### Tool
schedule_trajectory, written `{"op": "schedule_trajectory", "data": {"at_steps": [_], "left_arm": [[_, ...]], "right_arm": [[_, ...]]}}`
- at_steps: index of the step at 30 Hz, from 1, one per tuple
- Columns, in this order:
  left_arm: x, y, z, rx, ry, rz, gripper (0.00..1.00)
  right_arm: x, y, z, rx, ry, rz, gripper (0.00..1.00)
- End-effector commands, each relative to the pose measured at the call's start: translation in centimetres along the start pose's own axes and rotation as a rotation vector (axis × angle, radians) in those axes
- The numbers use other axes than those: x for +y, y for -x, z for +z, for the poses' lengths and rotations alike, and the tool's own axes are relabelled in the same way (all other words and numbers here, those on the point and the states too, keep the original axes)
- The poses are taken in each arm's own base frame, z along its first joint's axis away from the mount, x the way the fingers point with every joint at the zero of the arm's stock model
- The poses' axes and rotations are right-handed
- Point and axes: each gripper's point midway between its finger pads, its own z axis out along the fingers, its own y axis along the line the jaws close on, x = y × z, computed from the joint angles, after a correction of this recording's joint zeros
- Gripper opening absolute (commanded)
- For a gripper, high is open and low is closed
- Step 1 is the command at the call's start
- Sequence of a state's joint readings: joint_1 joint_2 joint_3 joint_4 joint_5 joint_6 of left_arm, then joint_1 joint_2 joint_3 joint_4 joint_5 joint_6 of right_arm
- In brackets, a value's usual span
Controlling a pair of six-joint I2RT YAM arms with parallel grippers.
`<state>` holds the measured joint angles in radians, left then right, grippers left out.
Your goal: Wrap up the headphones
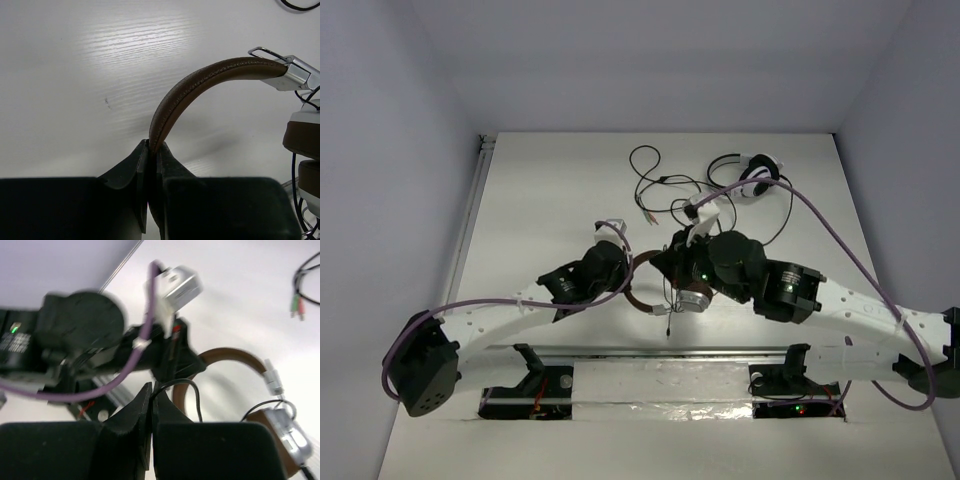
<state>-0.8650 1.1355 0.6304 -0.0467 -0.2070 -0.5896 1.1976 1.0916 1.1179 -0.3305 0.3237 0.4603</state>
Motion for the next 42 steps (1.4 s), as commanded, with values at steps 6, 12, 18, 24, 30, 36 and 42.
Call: {"op": "schedule_trajectory", "data": {"at_steps": [6, 12, 18, 24, 30, 36, 42], "left_arm": [[-1.9, -1.6, -0.5, 0.017, -0.057, 0.007, 0.00], [-3.3, -3.3, -0.1, 0.061, -0.082, 0.034, 0.00], [-3.9, -5.4, 0.1, 0.109, -0.083, 0.056, 0.00], [-4.2, -5.8, -0.3, 0.110, -0.094, 0.051, 0.00], [-4.8, -3.9, -2.4, 0.077, -0.128, 0.054, 0.00], [-4.5, -2.8, -5.5, 0.080, -0.148, 0.066, 0.00], [-5.4, -1.0, -8.5, 0.108, -0.181, 0.139, 0.00]], "right_arm": [[-4.1, 6.8, 0.5, -0.298, -0.054, 0.260, 0.22], [-8.0, 9.0, 1.3, -0.421, -0.120, 0.408, 0.36], [-13.7, 12.1, 0.2, -0.583, -0.225, 0.512, 0.47], [-16.7, 12.0, 0.3, -0.596, -0.284, 0.529, 0.54], [-18.2, 8.6, -0.5, -0.541, -0.354, 0.477, 0.59], [-19.7, 4.8, -1.9, -0.455, -0.437, 0.421, 0.69], [-18.1, 2.9, -2.5, -0.332, -0.364, 0.306, 0.70]]}}
